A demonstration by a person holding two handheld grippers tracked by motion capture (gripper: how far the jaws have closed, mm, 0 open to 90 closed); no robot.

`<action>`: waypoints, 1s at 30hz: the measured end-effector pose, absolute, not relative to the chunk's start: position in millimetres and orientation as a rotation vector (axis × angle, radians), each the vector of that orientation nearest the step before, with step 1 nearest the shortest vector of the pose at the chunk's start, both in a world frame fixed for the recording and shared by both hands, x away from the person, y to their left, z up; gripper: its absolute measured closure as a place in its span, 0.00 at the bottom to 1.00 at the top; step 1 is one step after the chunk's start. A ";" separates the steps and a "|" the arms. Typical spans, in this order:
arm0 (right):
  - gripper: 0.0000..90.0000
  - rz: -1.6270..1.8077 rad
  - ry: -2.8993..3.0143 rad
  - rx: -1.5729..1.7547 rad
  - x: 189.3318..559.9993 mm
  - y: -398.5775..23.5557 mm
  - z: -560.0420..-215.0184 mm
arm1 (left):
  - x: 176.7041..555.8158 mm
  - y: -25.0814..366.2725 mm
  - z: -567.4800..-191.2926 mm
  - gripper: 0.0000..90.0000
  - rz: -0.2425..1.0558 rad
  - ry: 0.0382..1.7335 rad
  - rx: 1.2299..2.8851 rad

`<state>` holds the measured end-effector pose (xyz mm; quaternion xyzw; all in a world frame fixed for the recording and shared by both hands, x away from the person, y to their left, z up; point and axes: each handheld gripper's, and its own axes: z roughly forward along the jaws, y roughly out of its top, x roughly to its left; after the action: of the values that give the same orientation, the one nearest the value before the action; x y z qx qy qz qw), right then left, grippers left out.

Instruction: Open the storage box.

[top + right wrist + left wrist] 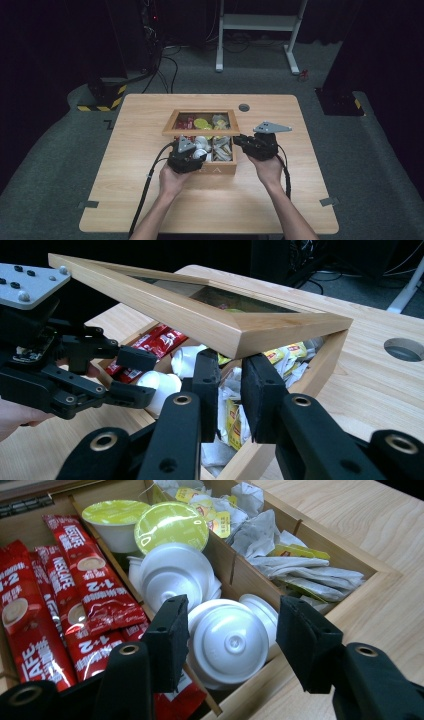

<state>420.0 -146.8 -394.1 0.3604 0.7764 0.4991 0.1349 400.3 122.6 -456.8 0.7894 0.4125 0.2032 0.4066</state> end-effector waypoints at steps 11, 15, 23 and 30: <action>0.86 1.448 2.249 1.043 420.3 -146.7 -394.2 | 400.9 116.9 -458.0 0.56 0.546 1.021 2.011; 0.86 1.445 2.250 1.042 420.2 -146.7 -394.2 | 401.2 114.3 -458.5 0.56 0.549 1.014 2.014; 0.86 1.443 2.254 1.043 420.5 -145.8 -394.7 | 402.2 110.3 -459.4 0.56 0.567 0.991 2.024; 0.86 1.446 2.253 1.043 420.8 -145.2 -395.2 | 402.3 108.9 -459.9 0.55 0.581 0.984 2.030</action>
<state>420.8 -145.2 -395.2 0.3598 0.7770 0.4988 0.1338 402.3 108.9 -459.9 0.8006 0.3882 0.2292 0.3947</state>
